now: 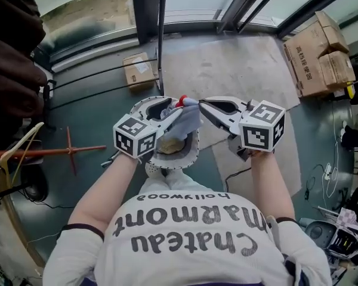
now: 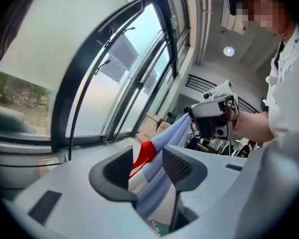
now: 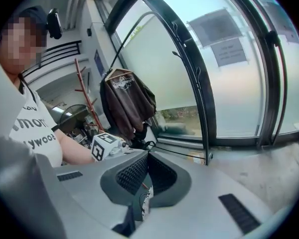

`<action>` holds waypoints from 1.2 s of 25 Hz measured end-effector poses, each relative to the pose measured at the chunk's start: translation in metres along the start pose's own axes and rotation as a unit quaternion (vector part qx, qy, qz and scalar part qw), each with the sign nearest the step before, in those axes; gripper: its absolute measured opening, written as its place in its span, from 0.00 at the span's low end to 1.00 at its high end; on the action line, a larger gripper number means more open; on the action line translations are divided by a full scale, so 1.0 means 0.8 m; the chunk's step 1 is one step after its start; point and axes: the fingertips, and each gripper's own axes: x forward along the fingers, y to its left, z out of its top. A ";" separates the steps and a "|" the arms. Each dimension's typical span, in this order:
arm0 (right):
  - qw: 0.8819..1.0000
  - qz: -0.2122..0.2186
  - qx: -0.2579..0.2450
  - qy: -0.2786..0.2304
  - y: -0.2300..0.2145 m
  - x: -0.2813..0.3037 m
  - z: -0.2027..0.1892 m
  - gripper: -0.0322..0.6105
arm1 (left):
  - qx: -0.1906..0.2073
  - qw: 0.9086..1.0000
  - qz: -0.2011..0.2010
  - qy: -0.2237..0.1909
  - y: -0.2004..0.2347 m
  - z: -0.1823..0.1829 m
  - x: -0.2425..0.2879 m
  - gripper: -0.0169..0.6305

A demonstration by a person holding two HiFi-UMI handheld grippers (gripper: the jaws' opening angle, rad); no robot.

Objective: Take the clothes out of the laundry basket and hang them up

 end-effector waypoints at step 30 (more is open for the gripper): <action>0.987 0.071 -0.142 0.002 0.071 0.001 0.058 0.44 | 0.106 0.992 -0.067 -0.014 -0.100 0.141 -0.055 0.05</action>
